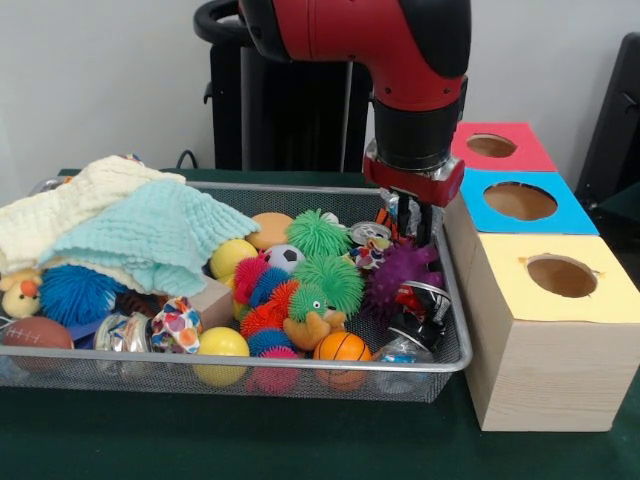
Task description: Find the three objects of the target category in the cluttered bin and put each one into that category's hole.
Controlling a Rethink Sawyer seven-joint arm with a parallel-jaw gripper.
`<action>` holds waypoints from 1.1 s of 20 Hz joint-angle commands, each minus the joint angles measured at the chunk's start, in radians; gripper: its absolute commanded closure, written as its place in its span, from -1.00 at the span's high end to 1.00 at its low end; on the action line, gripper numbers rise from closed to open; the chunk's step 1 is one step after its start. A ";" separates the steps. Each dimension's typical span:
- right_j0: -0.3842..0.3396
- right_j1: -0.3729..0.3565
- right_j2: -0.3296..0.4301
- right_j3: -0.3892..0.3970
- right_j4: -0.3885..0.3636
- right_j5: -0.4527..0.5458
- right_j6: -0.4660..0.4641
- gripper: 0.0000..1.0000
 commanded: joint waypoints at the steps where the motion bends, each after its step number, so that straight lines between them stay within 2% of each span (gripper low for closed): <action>1: 0.009 -0.007 -0.003 -0.109 -0.035 0.189 0.017 -1.00; 22: 0.098 -0.012 -0.074 -0.252 -0.039 0.410 0.079 -1.00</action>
